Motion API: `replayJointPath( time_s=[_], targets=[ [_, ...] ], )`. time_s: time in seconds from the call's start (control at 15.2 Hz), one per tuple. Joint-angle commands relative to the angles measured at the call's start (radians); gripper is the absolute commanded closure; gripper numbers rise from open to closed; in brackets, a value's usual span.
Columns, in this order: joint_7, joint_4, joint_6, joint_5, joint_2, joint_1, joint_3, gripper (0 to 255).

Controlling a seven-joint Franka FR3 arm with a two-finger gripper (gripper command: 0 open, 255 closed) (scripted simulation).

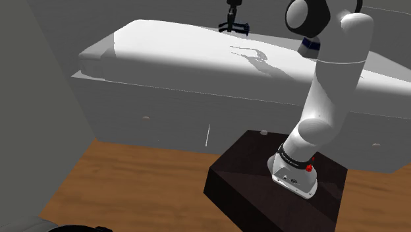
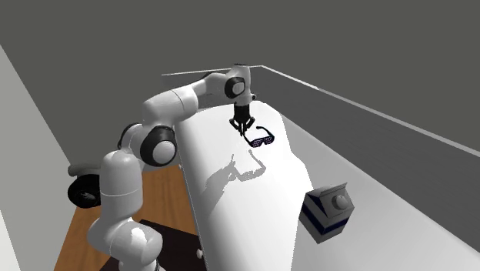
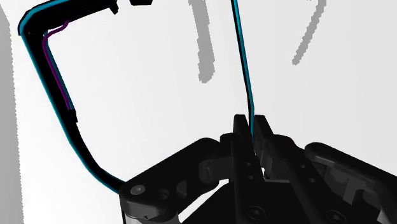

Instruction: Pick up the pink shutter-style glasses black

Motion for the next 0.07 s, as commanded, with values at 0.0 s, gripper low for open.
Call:
replayJointPath(
  time_s=[0.0],
  targets=[
    [-0.002,0.016,-0.011,0.002,0.006,-0.003,0.0,255]
  ],
)
